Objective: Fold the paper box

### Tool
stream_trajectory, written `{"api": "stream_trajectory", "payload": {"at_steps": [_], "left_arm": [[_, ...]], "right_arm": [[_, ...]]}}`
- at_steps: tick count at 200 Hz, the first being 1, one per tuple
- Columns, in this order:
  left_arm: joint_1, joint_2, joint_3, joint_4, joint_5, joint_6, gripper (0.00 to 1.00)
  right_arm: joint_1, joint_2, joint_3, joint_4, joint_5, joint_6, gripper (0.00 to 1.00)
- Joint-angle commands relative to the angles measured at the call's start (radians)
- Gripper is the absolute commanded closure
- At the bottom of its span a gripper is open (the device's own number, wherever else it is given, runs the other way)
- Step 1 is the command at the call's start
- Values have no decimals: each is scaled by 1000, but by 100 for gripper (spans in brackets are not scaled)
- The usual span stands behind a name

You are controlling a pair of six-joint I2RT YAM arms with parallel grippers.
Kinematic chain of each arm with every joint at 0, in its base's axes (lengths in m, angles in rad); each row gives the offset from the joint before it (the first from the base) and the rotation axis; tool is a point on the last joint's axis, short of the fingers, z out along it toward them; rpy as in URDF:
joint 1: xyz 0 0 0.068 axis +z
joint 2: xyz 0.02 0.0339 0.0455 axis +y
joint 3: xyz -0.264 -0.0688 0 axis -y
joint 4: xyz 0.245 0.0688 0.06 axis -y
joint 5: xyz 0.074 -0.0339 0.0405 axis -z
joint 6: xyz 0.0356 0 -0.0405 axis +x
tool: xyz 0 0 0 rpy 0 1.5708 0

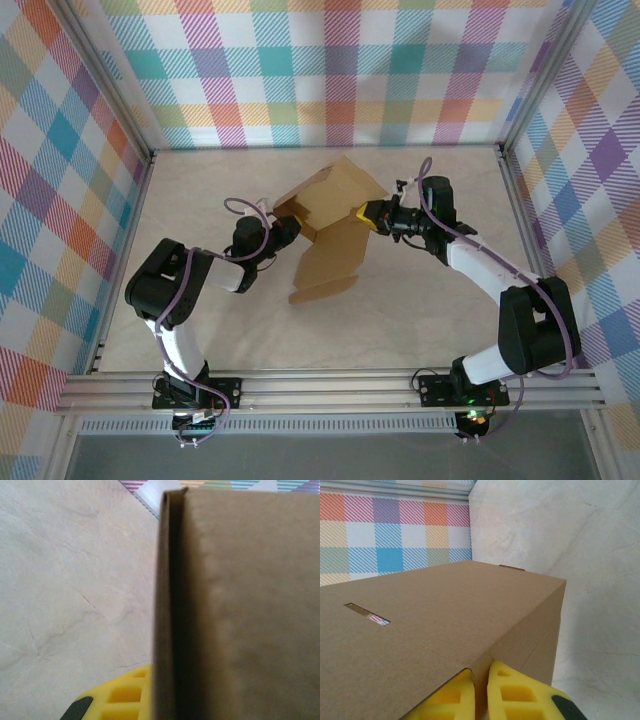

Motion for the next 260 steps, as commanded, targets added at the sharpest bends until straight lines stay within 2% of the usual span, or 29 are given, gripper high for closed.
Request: {"api": "stream_trajectory", "payload": {"at_steps": [1,9,19,51,63,81,89,98,103,110,130,154,157,166,173,180,189,211,222,228,235,247,260], "left_arm": [[6,-31,-12,4,-14,24,100],[6,-33,-13,2,-18,30,100],[7,-35,-13,-7,-21,39,100],[7,-59,-19,-41,-37,72,100],[7,-67,-17,-54,-38,81,100],[7,-73,-20,-59,-41,88,100],[7,-76,-20,-64,-42,92,100],[7,-78,-20,-74,-44,98,100],[7,-78,-20,-76,-48,100,100],[7,-79,-22,-76,-51,102,100],[7,-79,-20,-80,-51,103,100],[7,-79,-19,-83,-51,103,100],[7,-79,-19,-84,-51,104,100],[7,-78,-18,-86,-50,105,100],[7,-77,-17,-89,-51,107,100],[7,-77,-18,-88,-53,109,100],[7,-76,-19,-90,-57,111,100],[7,-76,-20,-94,-63,114,100],[7,-77,-20,-94,-67,111,100],[7,-74,-19,-94,-67,110,100],[7,-73,-19,-94,-68,109,100],[7,-71,-13,-104,-69,109,100],[7,-72,-12,-117,-81,103,100]], "right_arm": [[5,-31,36,-30,-15,-5,73],[4,-33,36,-38,-11,-9,70],[5,-38,36,-47,-10,-17,70],[4,-34,34,-64,-14,-27,95],[4,-31,36,-65,-15,-27,100],[4,-24,39,-58,-22,-27,98],[4,-23,39,-51,-28,-26,91],[3,-23,39,-48,-27,-23,75],[4,-23,37,-48,-24,-23,73],[4,-24,36,-48,-21,-26,77],[3,-24,33,-53,-23,-34,100],[2,-17,36,-56,-23,-37,100],[2,-17,36,-56,-24,-37,97],[1,-14,38,-53,-29,-38,81],[1,-11,39,-48,-34,-39,79],[0,-9,39,-45,-37,-39,85],[0,-6,40,-46,-39,-42,100],[1,-6,41,-46,-42,-51,100],[-1,-10,42,-53,-33,-58,77],[-2,-17,43,-59,-27,-63,61],[-6,-24,46,-75,-16,-73,49],[-18,-48,54,-122,24,-101,38],[-30,-89,70,-215,107,-163,32]]}}
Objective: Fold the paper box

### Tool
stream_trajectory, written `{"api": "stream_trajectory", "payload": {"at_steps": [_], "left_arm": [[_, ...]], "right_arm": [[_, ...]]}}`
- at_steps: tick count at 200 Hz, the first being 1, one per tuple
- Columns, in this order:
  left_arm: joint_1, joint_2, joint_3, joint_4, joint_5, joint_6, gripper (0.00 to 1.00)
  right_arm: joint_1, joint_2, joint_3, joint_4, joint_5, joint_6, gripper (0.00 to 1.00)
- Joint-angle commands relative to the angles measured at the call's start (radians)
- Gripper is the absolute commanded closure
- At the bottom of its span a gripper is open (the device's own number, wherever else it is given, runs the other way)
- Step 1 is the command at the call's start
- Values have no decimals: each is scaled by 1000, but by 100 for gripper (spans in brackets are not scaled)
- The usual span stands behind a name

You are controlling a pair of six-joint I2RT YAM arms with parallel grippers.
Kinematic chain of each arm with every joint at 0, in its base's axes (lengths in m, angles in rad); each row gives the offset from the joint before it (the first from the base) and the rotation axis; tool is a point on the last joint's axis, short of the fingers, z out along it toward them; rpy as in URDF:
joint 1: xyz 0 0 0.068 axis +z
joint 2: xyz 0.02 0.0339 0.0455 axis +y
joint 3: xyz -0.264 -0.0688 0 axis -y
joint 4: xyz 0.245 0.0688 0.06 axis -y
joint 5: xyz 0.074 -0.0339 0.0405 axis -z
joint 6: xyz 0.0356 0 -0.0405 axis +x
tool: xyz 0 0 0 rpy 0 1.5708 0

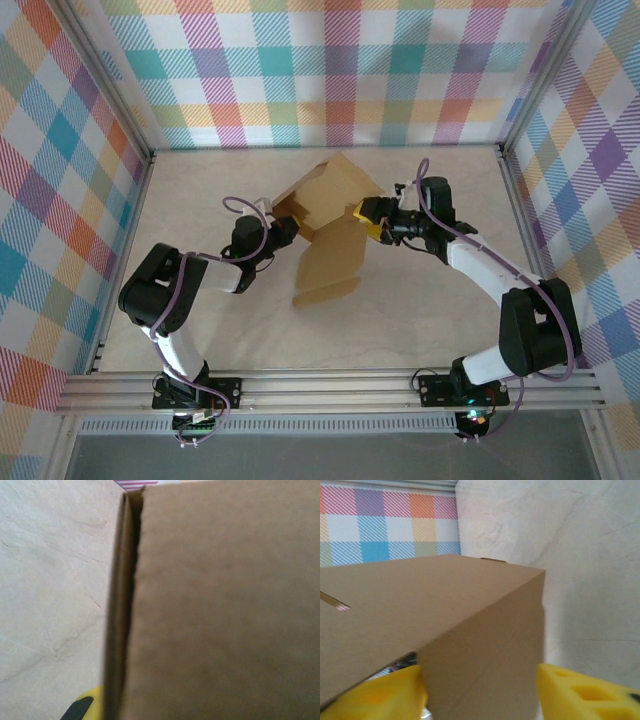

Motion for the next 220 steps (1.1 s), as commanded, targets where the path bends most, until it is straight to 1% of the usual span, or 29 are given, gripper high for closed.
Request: {"api": "stream_trajectory", "payload": {"at_steps": [1,20,30,46,59,79,107,132,146,163,180,197,212,220], "left_arm": [[7,-18,-4,-41,-37,27,100],[7,-20,7,-73,-57,31,100],[6,-23,13,-95,-70,40,100],[6,-29,15,-115,-99,55,100],[6,-38,17,-135,-118,73,100],[6,-48,22,-159,-144,103,100],[4,-62,26,-193,-180,144,100],[3,-76,26,-216,-211,179,100],[0,-85,21,-222,-222,187,100],[0,-91,21,-227,-229,186,100],[0,-95,18,-226,-228,170,100],[0,-98,13,-208,-223,150,100],[0,-95,16,-205,-215,139,100],[-1,-93,13,-193,-211,134,100]], "right_arm": [[-25,-80,55,-110,96,-108,32],[-27,-150,114,-296,256,-242,23],[-27,-181,152,-363,322,-298,20],[-24,-218,223,-453,394,-370,18],[-16,-224,294,-505,420,-414,18],[30,-181,444,-605,473,-478,18],[148,-45,689,-727,585,-556,20],[239,127,931,-831,639,-573,26],[273,228,1060,-900,661,-575,30],[303,336,1179,-960,677,-577,38],[319,415,1264,-1012,681,-573,46],[326,471,1317,-1060,687,-565,49],[327,495,1320,-1082,682,-554,53],[328,503,1314,-1087,682,-550,53]]}}
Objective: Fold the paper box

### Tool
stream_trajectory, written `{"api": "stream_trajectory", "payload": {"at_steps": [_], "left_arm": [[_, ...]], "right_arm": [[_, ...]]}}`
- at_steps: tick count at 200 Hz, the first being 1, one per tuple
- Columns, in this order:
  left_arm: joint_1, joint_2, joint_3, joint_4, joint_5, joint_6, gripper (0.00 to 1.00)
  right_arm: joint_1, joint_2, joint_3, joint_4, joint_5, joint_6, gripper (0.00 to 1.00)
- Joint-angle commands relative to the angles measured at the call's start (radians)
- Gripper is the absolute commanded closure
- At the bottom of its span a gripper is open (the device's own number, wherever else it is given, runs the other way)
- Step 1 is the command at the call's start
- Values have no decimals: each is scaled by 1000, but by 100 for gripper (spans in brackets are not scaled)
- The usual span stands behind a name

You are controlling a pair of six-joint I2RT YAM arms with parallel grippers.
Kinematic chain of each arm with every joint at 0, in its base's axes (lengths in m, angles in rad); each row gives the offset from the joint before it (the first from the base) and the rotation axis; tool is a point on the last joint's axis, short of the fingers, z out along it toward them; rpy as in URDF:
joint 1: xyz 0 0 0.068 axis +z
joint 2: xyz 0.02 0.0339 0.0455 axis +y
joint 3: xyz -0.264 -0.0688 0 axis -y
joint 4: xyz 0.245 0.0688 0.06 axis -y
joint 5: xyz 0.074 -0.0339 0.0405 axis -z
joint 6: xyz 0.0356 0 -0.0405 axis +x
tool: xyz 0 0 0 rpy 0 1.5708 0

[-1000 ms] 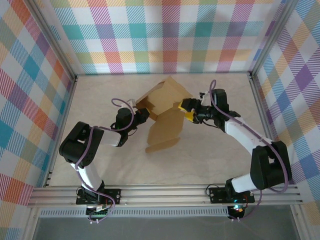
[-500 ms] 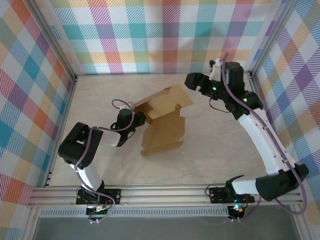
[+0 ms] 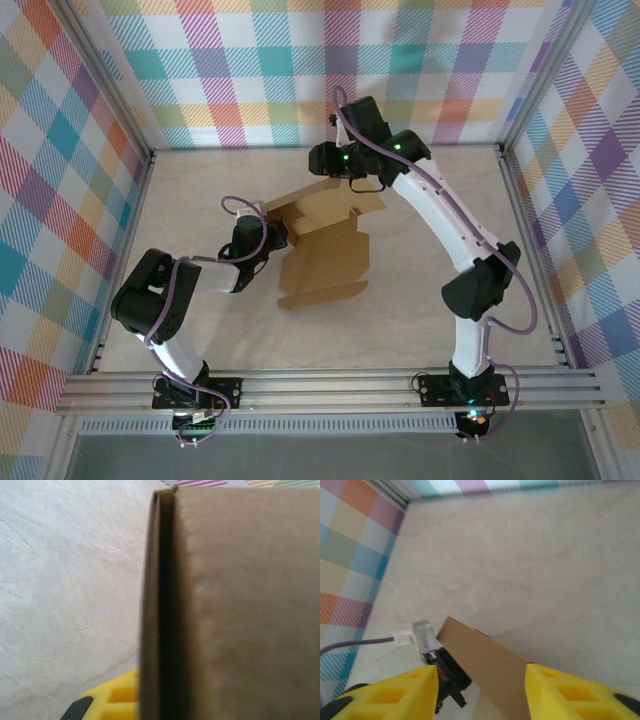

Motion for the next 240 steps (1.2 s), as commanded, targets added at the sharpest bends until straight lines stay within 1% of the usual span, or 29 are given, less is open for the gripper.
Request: {"api": "stream_trajectory", "payload": {"at_steps": [1,18,39,49,67,108,120,139,162,172,202,229,240], "left_arm": [[-2,-31,7,26,-1,-23,100],[-1,-26,1,42,5,-32,100],[-2,-23,1,45,8,-35,100],[-2,-23,1,46,11,-36,100],[-2,-23,1,52,13,-39,100],[-5,-28,-5,63,4,-49,100],[-5,-28,-4,63,2,-50,100],[-11,-29,-4,63,-4,-51,100],[-13,-32,-9,63,-9,-49,100],[-14,-34,-10,60,-12,-43,100],[-17,-37,-14,66,-20,-29,100],[-31,-50,-23,68,-52,-4,100],[-35,-58,-27,67,-64,4,100]], "right_arm": [[4,11,36,-98,19,10,53],[4,28,29,-112,12,22,58],[5,39,16,-119,0,39,60],[5,45,9,-120,-6,48,60],[5,51,-9,-116,-20,60,56],[13,57,-44,-117,-35,88,55],[20,52,-80,-93,-54,104,59],[37,49,-128,-59,-70,126,60],[44,43,-146,-44,-67,136,63],[46,33,-152,-37,-53,137,66],[43,18,-140,-31,-39,139,78],[43,18,-143,-22,-41,152,94],[43,13,-154,-13,-43,161,95]]}}
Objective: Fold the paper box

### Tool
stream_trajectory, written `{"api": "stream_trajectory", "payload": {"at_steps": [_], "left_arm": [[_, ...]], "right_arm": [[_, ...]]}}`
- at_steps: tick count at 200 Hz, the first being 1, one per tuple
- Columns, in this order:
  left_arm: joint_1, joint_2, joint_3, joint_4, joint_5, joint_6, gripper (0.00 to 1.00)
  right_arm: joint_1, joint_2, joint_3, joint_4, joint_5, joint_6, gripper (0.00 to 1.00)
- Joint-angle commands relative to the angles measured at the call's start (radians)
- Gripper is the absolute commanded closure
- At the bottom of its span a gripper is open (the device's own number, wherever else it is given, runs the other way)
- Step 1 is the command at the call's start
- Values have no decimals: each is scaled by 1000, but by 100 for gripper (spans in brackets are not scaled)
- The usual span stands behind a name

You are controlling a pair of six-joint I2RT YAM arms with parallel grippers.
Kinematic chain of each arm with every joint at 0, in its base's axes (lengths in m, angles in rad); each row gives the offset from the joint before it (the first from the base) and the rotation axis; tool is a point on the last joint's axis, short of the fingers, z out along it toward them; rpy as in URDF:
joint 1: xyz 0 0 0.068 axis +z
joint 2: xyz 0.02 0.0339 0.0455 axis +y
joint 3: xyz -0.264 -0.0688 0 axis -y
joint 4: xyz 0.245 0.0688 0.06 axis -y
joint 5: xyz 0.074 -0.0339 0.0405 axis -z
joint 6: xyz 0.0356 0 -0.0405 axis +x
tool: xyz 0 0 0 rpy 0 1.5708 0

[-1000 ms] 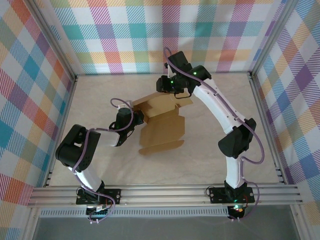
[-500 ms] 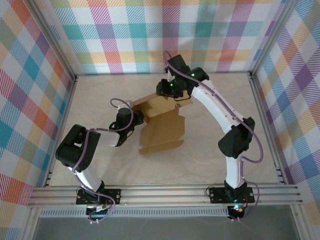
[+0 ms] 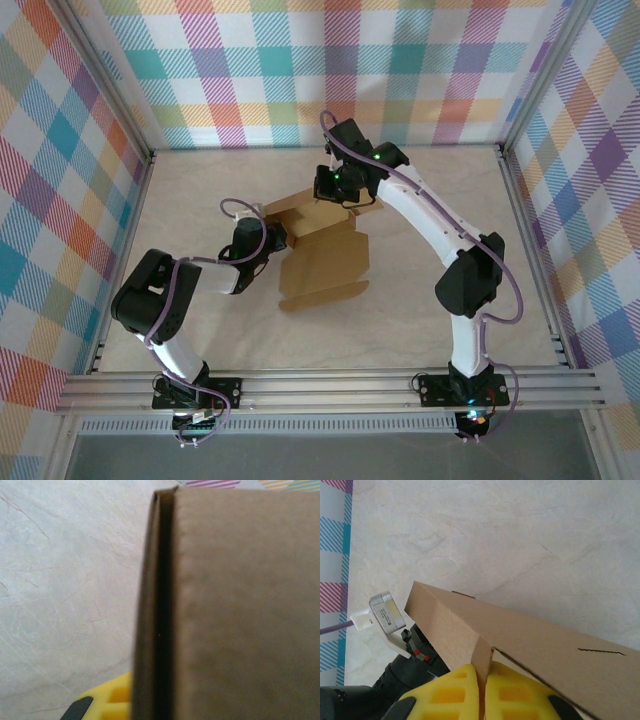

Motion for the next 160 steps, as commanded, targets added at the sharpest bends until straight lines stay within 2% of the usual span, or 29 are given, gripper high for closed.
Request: {"api": "stream_trajectory", "payload": {"at_steps": [1,15,26,34,41,49,72,75,81,84,97,102,109,118,130,139,146,151,160], "left_arm": [[-19,-55,-12,75,-29,29,100],[-23,-61,-12,67,-41,38,100],[-24,-62,-12,64,-47,41,100],[-26,-61,-12,65,-51,41,100],[-27,-63,-12,64,-54,41,100],[-27,-62,-12,62,-57,41,100],[-29,-59,-13,60,-73,51,100],[-29,-58,-15,60,-76,54,100],[-29,-57,-16,61,-80,55,100],[-29,-55,-16,62,-81,54,100],[-29,-51,-16,61,-84,56,100],[-29,-50,-16,61,-84,55,100],[-29,-50,-15,62,-82,55,100],[-29,-48,-13,61,-82,56,100],[-30,-48,-13,60,-81,56,100],[-30,-47,-12,59,-82,56,100],[-30,-46,-10,55,-80,55,100],[-30,-46,-9,50,-79,55,100],[-30,-46,-2,39,-76,55,100]], "right_arm": [[10,-20,-23,0,-3,8,95],[10,-32,-36,19,-12,18,93],[10,-45,-48,37,-17,25,80],[9,-55,-61,51,-20,28,79],[10,-60,-67,59,-23,33,81],[10,-63,-70,63,-27,31,100],[10,-62,-71,67,-29,40,100],[10,-64,-73,70,-29,42,97],[10,-66,-76,78,-29,47,79],[9,-67,-79,84,-30,48,73],[10,-71,-88,106,-42,55,70],[10,-71,-88,110,-45,55,73],[10,-68,-87,114,-51,55,88],[10,-64,-82,112,-55,58,100],[10,-64,-81,110,-54,58,100],[9,-65,-80,110,-53,56,88],[10,-67,-81,111,-52,54,67],[10,-70,-82,111,-51,52,56],[10,-76,-81,111,-48,42,43]]}}
